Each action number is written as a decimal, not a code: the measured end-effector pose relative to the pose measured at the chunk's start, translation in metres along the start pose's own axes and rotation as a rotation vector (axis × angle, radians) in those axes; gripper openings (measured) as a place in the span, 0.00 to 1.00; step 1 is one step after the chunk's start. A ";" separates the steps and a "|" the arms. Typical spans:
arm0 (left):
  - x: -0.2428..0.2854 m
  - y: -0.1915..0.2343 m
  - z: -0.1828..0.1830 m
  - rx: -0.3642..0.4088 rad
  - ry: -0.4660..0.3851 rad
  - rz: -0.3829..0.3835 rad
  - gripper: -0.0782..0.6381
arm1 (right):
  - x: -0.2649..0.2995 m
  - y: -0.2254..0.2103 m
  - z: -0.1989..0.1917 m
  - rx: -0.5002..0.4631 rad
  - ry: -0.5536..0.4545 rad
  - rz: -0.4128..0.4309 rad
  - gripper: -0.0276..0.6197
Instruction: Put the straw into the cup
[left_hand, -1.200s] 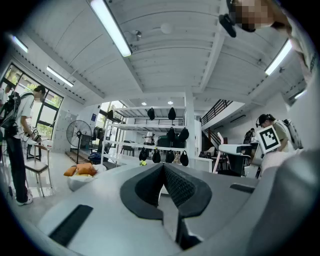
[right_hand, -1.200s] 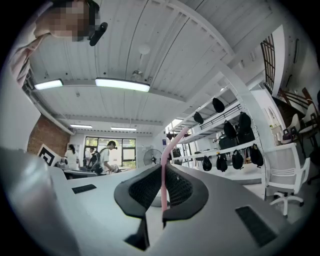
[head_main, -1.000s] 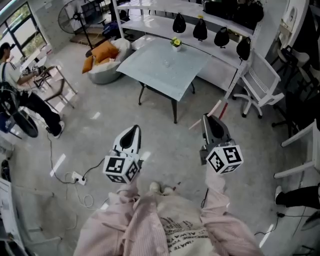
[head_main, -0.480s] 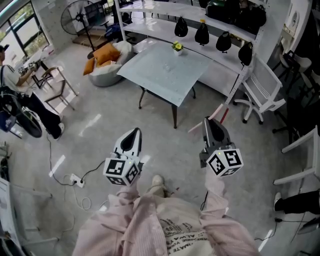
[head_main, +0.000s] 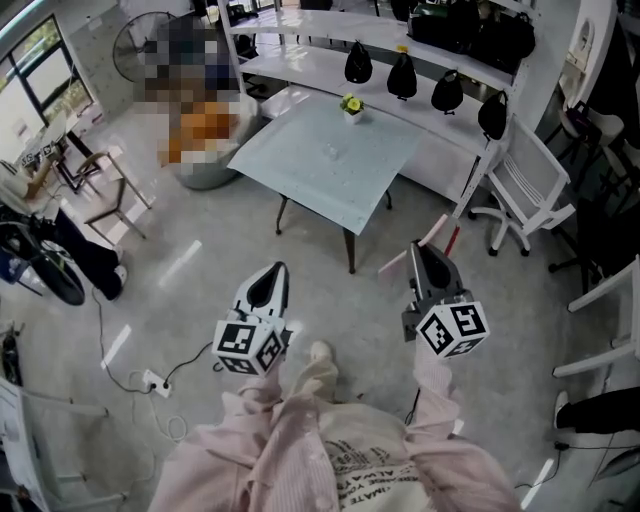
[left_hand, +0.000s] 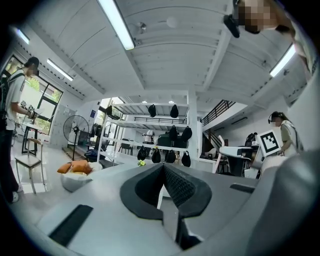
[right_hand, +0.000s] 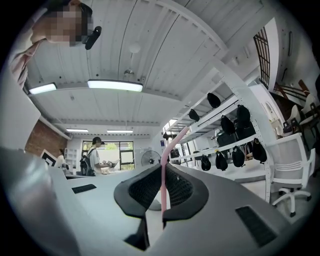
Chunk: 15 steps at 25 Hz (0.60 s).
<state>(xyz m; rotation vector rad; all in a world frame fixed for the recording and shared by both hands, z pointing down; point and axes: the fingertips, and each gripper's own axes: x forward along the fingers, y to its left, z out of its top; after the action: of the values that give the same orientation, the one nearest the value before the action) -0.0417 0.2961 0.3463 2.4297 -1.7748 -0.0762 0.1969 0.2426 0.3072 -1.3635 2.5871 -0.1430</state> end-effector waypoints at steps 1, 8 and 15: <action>0.009 0.006 0.000 -0.002 0.000 -0.002 0.11 | 0.009 -0.004 -0.002 0.003 0.000 0.000 0.07; 0.081 0.052 0.003 -0.022 0.012 -0.021 0.11 | 0.080 -0.035 -0.012 0.014 0.013 -0.028 0.07; 0.147 0.106 0.009 -0.042 0.016 -0.036 0.11 | 0.154 -0.055 -0.022 0.018 0.027 -0.057 0.07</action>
<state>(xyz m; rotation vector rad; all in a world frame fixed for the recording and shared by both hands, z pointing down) -0.0977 0.1240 0.3576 2.4262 -1.7059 -0.0961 0.1513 0.0844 0.3170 -1.4392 2.5636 -0.1955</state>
